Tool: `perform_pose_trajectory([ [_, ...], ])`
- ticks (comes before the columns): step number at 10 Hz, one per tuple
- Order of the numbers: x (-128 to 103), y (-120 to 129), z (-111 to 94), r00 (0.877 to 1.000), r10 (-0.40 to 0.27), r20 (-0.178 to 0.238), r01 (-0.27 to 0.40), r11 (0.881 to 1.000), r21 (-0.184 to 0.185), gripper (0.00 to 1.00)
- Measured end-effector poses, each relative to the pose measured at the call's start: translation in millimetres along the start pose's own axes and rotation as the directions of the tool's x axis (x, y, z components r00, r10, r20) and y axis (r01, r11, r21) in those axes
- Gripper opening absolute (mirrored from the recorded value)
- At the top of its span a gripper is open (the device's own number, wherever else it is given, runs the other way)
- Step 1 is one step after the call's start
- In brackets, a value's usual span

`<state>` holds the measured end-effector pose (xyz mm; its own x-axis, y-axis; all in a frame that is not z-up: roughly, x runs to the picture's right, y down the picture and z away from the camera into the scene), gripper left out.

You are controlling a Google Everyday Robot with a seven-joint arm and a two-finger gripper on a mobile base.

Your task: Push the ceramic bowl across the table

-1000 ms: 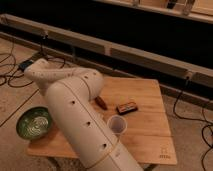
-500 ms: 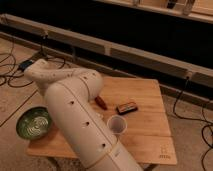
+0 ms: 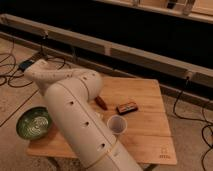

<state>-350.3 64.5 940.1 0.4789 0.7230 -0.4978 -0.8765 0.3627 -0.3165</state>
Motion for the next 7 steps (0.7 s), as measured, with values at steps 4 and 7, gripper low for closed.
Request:
perform_pose_trajectory([
  [4, 10.2, -8.0, -10.6, 1.0, 0.016, -0.013, -0.015, 0.998, 0.054, 0.8],
  [7, 35.4, -36.7, -23.8, 0.999, 0.041, -0.011, -0.04, 0.997, 0.067, 0.8],
])
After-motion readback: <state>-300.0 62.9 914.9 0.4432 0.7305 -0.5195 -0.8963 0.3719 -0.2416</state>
